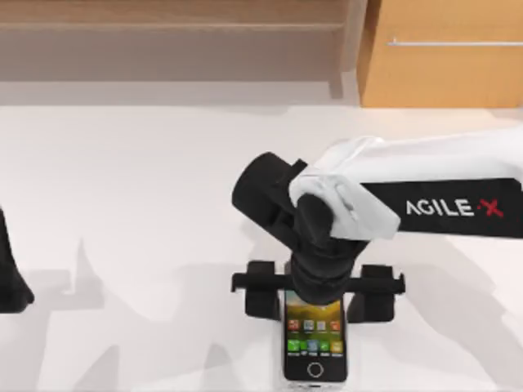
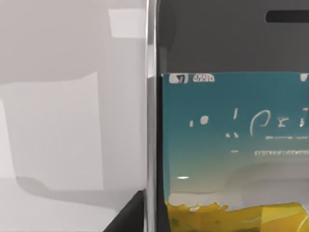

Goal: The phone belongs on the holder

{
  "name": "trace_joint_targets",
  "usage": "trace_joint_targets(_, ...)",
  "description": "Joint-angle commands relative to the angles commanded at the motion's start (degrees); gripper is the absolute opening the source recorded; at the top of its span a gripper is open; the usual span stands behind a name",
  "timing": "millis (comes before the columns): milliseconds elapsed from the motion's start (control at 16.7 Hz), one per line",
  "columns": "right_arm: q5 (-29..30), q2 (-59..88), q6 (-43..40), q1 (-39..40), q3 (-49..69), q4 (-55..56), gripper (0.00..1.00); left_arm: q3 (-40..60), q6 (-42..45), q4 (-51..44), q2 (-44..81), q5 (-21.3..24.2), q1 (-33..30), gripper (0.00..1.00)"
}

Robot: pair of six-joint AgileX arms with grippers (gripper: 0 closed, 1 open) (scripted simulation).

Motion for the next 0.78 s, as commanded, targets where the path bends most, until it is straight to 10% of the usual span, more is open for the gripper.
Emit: trace_joint_targets(780,1.2,-4.58,-0.45,-0.04,2.7,-6.6,0.0,0.0,0.0,0.0,0.0,0.0,0.0,1.0)
